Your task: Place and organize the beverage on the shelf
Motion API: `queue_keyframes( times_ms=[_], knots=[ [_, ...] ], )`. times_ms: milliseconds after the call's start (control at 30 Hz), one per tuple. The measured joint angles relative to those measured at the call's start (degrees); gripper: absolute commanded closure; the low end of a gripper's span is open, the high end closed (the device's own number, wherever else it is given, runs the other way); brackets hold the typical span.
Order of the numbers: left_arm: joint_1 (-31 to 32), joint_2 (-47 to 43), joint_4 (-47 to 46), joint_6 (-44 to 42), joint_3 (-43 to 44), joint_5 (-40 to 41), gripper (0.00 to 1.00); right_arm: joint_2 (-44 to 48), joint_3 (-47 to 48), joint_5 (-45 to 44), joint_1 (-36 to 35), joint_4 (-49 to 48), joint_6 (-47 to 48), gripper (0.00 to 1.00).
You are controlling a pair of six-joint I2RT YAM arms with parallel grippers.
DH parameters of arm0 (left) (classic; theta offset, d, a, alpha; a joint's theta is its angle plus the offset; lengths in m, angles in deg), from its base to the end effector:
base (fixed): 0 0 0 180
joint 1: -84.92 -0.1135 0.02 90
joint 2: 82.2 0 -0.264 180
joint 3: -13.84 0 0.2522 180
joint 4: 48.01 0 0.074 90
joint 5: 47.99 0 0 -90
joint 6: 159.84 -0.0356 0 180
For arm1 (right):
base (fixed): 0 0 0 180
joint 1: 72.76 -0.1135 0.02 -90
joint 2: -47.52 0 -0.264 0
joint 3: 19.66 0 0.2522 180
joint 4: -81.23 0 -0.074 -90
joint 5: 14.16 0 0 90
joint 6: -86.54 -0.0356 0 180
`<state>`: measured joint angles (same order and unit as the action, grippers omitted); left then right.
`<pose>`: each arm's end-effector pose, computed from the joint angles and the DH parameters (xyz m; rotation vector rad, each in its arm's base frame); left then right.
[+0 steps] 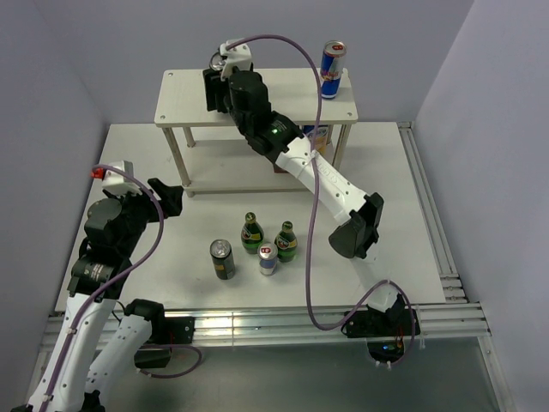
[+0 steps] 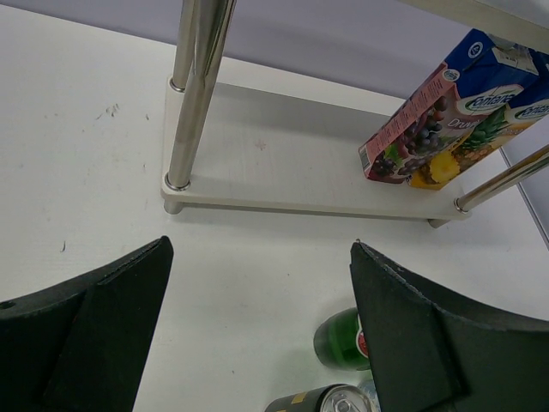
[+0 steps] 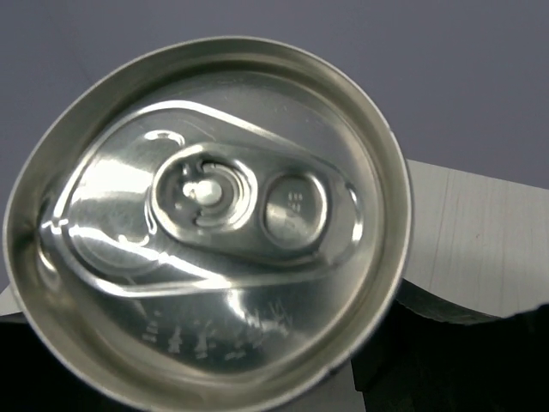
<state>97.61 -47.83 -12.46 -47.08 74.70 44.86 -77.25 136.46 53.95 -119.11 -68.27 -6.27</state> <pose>0.1331 -0.0281 0.3578 -0.1902 1.7360 -0.4122 0.3499 0.3475 0.4632 -0.2905 1.5424 0.3794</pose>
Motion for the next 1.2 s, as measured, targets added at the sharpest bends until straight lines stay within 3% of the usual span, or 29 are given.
queue_keyframes(
  times_ms=[200, 600, 633, 667, 1200],
  knots=[
    [-0.13, -0.02, 0.02, 0.00, 0.00, -0.02, 0.09, -1.70, 0.00, -0.04, 0.00, -2.23, -0.11, 0.20],
    [-0.13, -0.04, 0.00, 0.00, 0.00, -0.02, 0.09, -3.69, -1.70, -0.87, 0.02, -2.91, -0.13, 0.19],
    [-0.13, -0.04, 0.00, 0.00, 0.00, -0.02, 0.09, -3.69, -1.95, -0.96, 0.02, -3.06, -0.11, 0.17],
    [-0.13, -0.04, 0.00, 0.00, 0.00, -0.02, 0.09, -3.69, -2.03, -0.96, 0.02, -3.26, -0.15, 0.00],
    [-0.35, -0.02, 0.02, 0.00, 0.00, 0.00, 0.09, 7.41, -19.56, 0.57, -0.17, -8.96, -1.18, 0.00]
  ],
)
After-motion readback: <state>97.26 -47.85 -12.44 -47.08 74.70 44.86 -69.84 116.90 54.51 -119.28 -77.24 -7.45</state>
